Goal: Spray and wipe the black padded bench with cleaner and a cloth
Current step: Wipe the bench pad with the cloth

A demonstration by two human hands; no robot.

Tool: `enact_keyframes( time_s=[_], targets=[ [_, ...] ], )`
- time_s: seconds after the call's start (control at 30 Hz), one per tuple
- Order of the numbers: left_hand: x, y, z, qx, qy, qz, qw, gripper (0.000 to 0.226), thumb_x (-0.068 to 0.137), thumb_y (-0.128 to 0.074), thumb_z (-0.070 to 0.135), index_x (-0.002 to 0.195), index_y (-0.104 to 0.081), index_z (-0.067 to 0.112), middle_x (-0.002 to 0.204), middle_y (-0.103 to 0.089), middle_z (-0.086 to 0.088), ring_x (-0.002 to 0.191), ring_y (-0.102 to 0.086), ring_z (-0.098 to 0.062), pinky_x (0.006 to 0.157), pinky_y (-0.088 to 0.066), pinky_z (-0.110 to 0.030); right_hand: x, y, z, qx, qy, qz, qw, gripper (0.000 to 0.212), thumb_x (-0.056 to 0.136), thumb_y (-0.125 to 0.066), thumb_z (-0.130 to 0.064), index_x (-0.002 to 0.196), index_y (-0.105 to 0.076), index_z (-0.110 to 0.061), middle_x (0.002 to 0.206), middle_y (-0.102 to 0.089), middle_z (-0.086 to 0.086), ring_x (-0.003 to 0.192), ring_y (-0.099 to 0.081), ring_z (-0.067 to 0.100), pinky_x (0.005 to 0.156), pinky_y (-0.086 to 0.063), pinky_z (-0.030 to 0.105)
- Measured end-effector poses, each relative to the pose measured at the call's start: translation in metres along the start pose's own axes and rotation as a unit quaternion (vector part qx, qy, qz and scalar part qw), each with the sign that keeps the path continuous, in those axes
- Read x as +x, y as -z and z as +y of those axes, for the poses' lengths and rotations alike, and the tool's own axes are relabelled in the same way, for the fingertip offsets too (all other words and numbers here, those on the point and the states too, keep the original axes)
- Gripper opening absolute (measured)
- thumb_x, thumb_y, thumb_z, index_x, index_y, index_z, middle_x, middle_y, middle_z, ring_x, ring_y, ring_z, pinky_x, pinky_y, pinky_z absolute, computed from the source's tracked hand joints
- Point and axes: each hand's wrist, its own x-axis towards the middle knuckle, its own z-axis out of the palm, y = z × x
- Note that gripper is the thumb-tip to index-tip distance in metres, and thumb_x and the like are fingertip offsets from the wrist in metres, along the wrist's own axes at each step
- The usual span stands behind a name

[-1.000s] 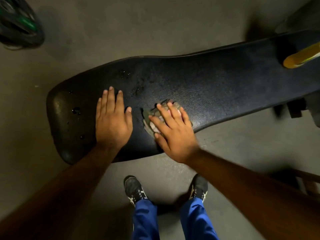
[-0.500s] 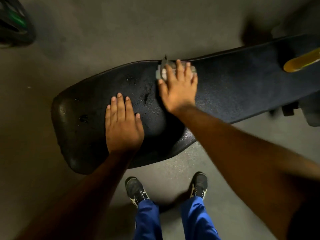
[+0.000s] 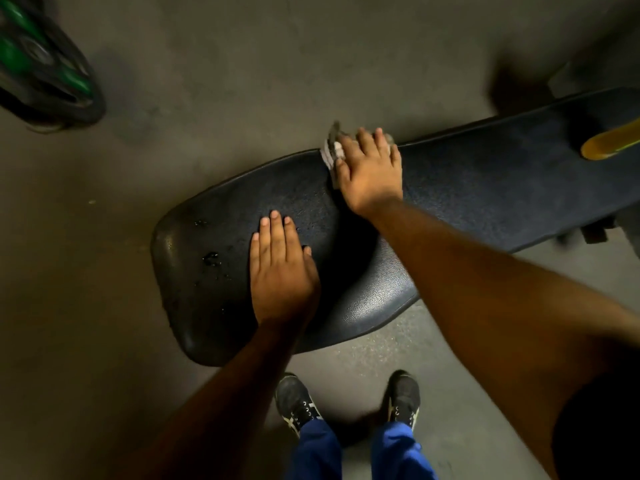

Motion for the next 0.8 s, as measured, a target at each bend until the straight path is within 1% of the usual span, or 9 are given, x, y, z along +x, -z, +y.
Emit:
enact_keyframes(
  time_s=[0.03,0.13,0.2,0.33,0.47,0.5,0.63,0.7,0.8],
  targets=[
    [-0.001,0.000,0.000,-0.007,-0.001,-0.001,1.000,0.058,0.097,-0.035,0.030,0.146,-0.037,0.000,0.155,-0.032,-0.019,0.146,-0.026,-0.030,0.120,-0.017,-0.044,-0.009,-0.003,-0.004,-0.001,-0.031,-0.004,1.000,0.055,0.099,-0.033,-0.043,0.150,-0.041,-0.025,0.163,-0.029,0.012,0.153,-0.016,0.037,0.122,-0.014,0.057],
    [-0.003,0.002,0.001,-0.005,-0.004,-0.005,1.000,0.058,0.098,-0.031,0.031,0.148,-0.033,0.001,0.157,-0.028,-0.017,0.148,-0.022,-0.028,0.121,-0.016,-0.043,-0.074,-0.015,-0.014,-0.019,0.158,-0.031,0.987,0.057,0.098,-0.030,-0.045,0.151,-0.041,-0.026,0.165,-0.025,0.010,0.153,-0.016,0.036,0.121,-0.013,0.056],
    [-0.003,0.002,0.000,-0.003,-0.004,-0.010,1.000,0.058,0.099,-0.028,0.031,0.149,-0.032,0.002,0.158,-0.026,-0.016,0.148,-0.019,-0.027,0.122,-0.014,-0.042,-0.076,-0.011,0.019,-0.028,0.205,-0.031,0.978,0.057,0.098,-0.030,-0.045,0.150,-0.043,-0.027,0.165,-0.027,0.009,0.153,-0.020,0.034,0.122,-0.016,0.056],
    [-0.004,0.000,0.001,0.006,-0.005,-0.006,1.000,0.058,0.099,-0.027,0.031,0.150,-0.031,0.003,0.159,-0.025,-0.015,0.149,-0.018,-0.026,0.122,-0.012,-0.041,-0.059,-0.005,0.033,0.005,-0.043,0.004,0.999,0.064,0.094,-0.025,-0.047,0.153,-0.037,-0.026,0.167,-0.019,0.011,0.154,-0.011,0.037,0.122,-0.011,0.059],
    [-0.003,0.003,0.000,-0.010,-0.006,-0.010,1.000,0.058,0.099,-0.026,0.032,0.150,-0.029,0.004,0.160,-0.022,-0.013,0.150,-0.015,-0.024,0.122,-0.009,-0.039,-0.137,-0.015,0.036,-0.018,0.224,-0.051,0.973,0.055,0.100,-0.028,-0.046,0.151,-0.039,-0.029,0.166,-0.023,0.006,0.154,-0.013,0.031,0.124,-0.009,0.053],
    [-0.004,0.003,-0.001,-0.020,-0.003,-0.009,1.000,0.058,0.099,-0.027,0.033,0.150,-0.029,0.005,0.160,-0.022,-0.012,0.150,-0.014,-0.023,0.122,-0.008,-0.038,-0.136,-0.011,0.056,-0.018,0.236,-0.043,0.971,0.054,0.100,-0.030,-0.046,0.151,-0.039,-0.029,0.166,-0.024,0.005,0.154,-0.014,0.030,0.124,-0.010,0.056],
    [-0.004,0.007,-0.001,-0.052,-0.009,-0.002,0.999,0.058,0.097,-0.032,0.031,0.148,-0.035,0.005,0.158,-0.028,-0.012,0.149,-0.019,-0.024,0.122,-0.010,-0.037,-0.137,-0.010,0.056,0.017,-0.035,0.009,0.999,0.063,0.096,-0.027,-0.049,0.154,-0.034,-0.026,0.167,-0.019,0.010,0.154,-0.009,0.036,0.120,-0.014,0.063],
    [-0.007,0.018,-0.003,-0.125,0.004,-0.001,0.992,0.055,0.097,-0.033,0.029,0.147,-0.038,0.005,0.156,-0.034,-0.011,0.147,-0.024,-0.023,0.122,-0.015,-0.037,-0.179,-0.022,0.008,0.000,0.095,-0.020,0.995,0.061,0.097,-0.031,-0.045,0.154,-0.036,-0.024,0.166,-0.020,0.011,0.154,-0.011,0.036,0.121,-0.014,0.061],
    [-0.028,0.034,-0.014,-0.190,0.030,0.043,0.980,0.049,0.098,-0.036,0.022,0.143,-0.045,0.005,0.150,-0.043,-0.012,0.141,-0.036,-0.026,0.119,-0.026,-0.038,-0.188,-0.022,0.028,-0.045,0.280,-0.047,0.958,0.055,0.099,-0.039,-0.041,0.153,-0.037,-0.027,0.166,-0.022,0.008,0.154,-0.014,0.033,0.124,-0.011,0.056]
  ],
)
